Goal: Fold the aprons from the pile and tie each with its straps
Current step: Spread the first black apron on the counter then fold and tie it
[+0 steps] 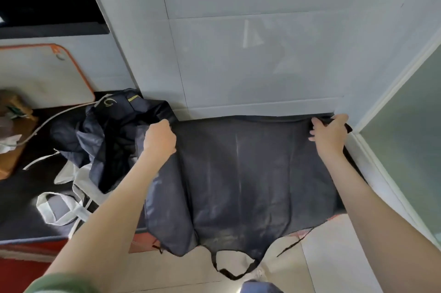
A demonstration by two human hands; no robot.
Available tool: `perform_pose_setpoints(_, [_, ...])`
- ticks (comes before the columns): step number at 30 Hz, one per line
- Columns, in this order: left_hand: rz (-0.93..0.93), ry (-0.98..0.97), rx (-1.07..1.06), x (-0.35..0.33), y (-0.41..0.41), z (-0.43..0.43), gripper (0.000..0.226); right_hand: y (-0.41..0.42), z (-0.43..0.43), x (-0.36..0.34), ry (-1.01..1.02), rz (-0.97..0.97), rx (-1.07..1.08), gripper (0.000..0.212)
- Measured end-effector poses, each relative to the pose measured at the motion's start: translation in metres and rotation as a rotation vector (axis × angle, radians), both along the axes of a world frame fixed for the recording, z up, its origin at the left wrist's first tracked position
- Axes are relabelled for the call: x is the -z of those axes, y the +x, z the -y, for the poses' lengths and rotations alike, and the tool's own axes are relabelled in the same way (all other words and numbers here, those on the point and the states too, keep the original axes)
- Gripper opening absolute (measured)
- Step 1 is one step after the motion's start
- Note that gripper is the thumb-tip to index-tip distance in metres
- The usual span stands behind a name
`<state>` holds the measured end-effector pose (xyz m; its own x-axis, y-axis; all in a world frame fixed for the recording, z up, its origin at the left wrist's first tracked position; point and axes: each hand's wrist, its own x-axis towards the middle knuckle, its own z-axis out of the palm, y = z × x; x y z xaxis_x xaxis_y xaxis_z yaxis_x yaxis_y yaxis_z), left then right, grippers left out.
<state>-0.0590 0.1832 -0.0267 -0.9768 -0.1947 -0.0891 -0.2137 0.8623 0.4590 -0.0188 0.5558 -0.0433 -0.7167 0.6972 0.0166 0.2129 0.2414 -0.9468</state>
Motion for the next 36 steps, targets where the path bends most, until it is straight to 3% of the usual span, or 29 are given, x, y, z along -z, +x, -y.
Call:
perform_pose_setpoints(2, [-0.019, 0.268, -0.128, 0.007, -0.018, -0.017, 0.025, -0.026, -0.013, 0.006, -0.006, 0.034, -0.024, 0.029])
perform_pose_setpoints(6, [-0.037, 0.415, -0.228, 0.036, -0.045, -0.041, 0.029, -0.07, -0.03, 0.027, -0.03, 0.144, -0.113, 0.043])
perform_pose_setpoints(11, [0.052, 0.213, -0.072, 0.081, -0.065, -0.067, 0.026, -0.09, -0.038, 0.072, -0.04, 0.299, -0.252, 0.058])
perform_pose_setpoints(13, [0.087, 0.257, -0.038, 0.093, -0.068, -0.082, 0.026, -0.096, -0.043, 0.091, -0.054, 0.375, -0.292, 0.068])
perform_pose_setpoints(15, [0.209, 0.351, 0.029, 0.113, -0.069, -0.091, 0.046, -0.098, -0.044, 0.109, -0.091, 0.421, -0.353, 0.088])
perform_pose_setpoints(17, [0.344, 0.451, 0.159, 0.136, -0.066, -0.095, 0.086, -0.095, -0.038, 0.123, -0.104, 0.469, -0.45, 0.106])
perform_pose_setpoints(20, [0.488, 0.336, 0.304, 0.166, -0.064, -0.096, 0.121, -0.09, -0.018, 0.144, 0.049, 0.592, -0.647, 0.101])
perform_pose_setpoints(23, [0.533, -0.088, 0.429, 0.186, -0.064, -0.098, 0.112, -0.083, 0.001, 0.173, 0.498, 0.823, -0.859, 0.074])
perform_pose_setpoints(26, [0.554, -0.335, 0.48, 0.184, -0.068, -0.108, 0.095, -0.072, 0.011, 0.187, 0.691, 0.897, -0.947, 0.077])
perform_pose_setpoints(29, [0.321, -0.305, 0.561, 0.17, -0.074, -0.134, 0.077, -0.072, 0.025, 0.191, 0.818, 0.863, -1.066, 0.078])
perform_pose_setpoints(32, [0.033, -0.14, 0.832, 0.164, -0.087, -0.164, 0.053, -0.075, 0.045, 0.188, 0.9, 0.81, -1.25, 0.081])
perform_pose_setpoints(34, [0.011, -0.206, 1.066, 0.165, -0.09, -0.18, 0.06, -0.075, 0.056, 0.182, 0.864, 0.786, -1.367, 0.076])
perform_pose_setpoints(36, [0.134, -0.288, 1.111, 0.176, -0.094, -0.184, 0.068, -0.076, 0.059, 0.178, 0.753, 0.714, -1.452, 0.075])
